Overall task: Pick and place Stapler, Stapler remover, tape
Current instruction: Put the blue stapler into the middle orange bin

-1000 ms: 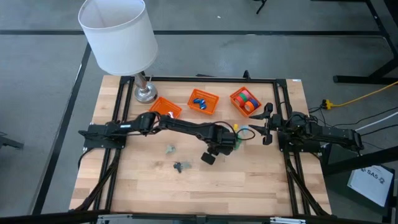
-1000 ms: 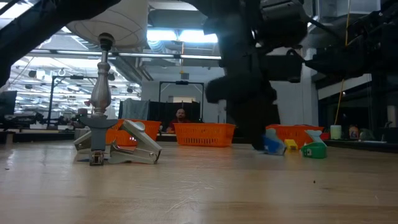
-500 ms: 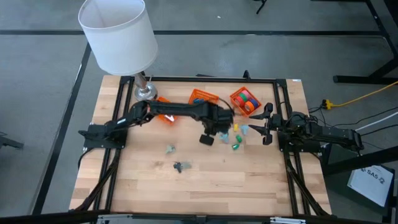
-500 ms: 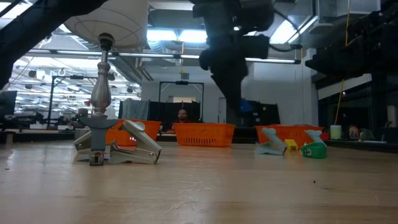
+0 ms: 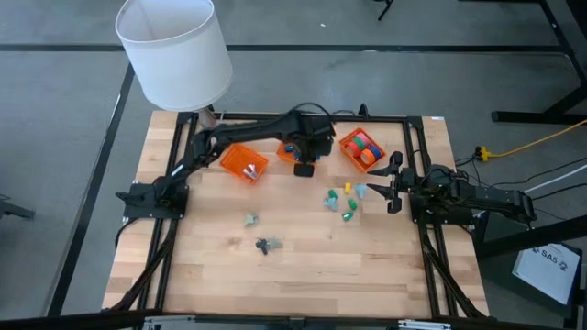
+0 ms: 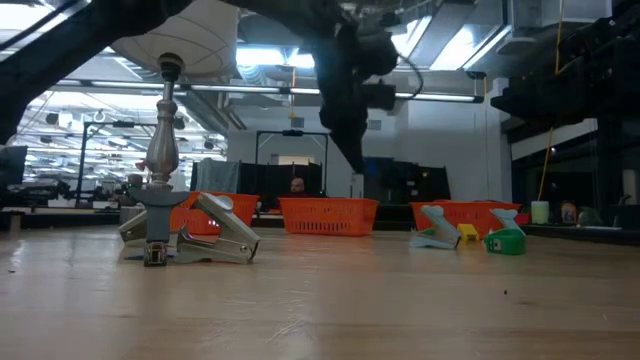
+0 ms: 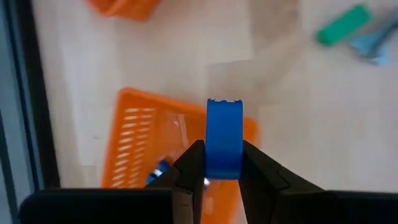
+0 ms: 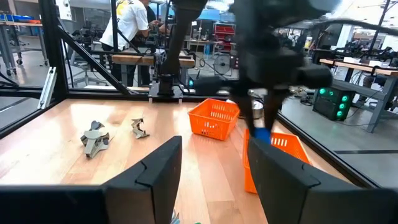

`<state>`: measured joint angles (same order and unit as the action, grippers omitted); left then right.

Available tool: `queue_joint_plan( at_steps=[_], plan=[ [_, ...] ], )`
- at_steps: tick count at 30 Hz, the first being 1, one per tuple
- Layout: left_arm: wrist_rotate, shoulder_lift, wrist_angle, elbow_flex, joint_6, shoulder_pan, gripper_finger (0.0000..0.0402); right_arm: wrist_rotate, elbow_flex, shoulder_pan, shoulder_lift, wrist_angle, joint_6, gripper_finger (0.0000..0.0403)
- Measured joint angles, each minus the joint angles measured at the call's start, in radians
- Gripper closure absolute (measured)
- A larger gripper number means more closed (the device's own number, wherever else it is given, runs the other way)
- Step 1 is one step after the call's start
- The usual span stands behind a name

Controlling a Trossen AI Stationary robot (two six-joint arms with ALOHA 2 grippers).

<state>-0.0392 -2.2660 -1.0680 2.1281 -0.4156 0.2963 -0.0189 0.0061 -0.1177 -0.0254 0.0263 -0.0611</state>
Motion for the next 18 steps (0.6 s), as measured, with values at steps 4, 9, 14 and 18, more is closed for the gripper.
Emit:
queue_joint_plan(
  at_steps=[4, 9, 14, 18],
  plan=[
    [0.007, -0.002, 0.021, -0.011, 0.004, 0.060, 0.0335, 0.000, 0.000, 0.000, 0.000, 0.000, 0.000, 0.0214],
    [0.006, -0.013, 0.023, -0.012, 0.037, 0.109, 0.0325, 0.000, 0.000, 0.000, 0.000, 0.000, 0.000, 0.0215],
    [0.006, -0.012, 0.027, -0.012, 0.066, 0.126, 0.0319, 0.000, 0.000, 0.000, 0.000, 0.000, 0.000, 0.0215],
    [0.007, -0.012, 0.028, -0.012, 0.088, 0.131, 0.0318, 0.000, 0.000, 0.000, 0.000, 0.000, 0.000, 0.0215]
  ],
)
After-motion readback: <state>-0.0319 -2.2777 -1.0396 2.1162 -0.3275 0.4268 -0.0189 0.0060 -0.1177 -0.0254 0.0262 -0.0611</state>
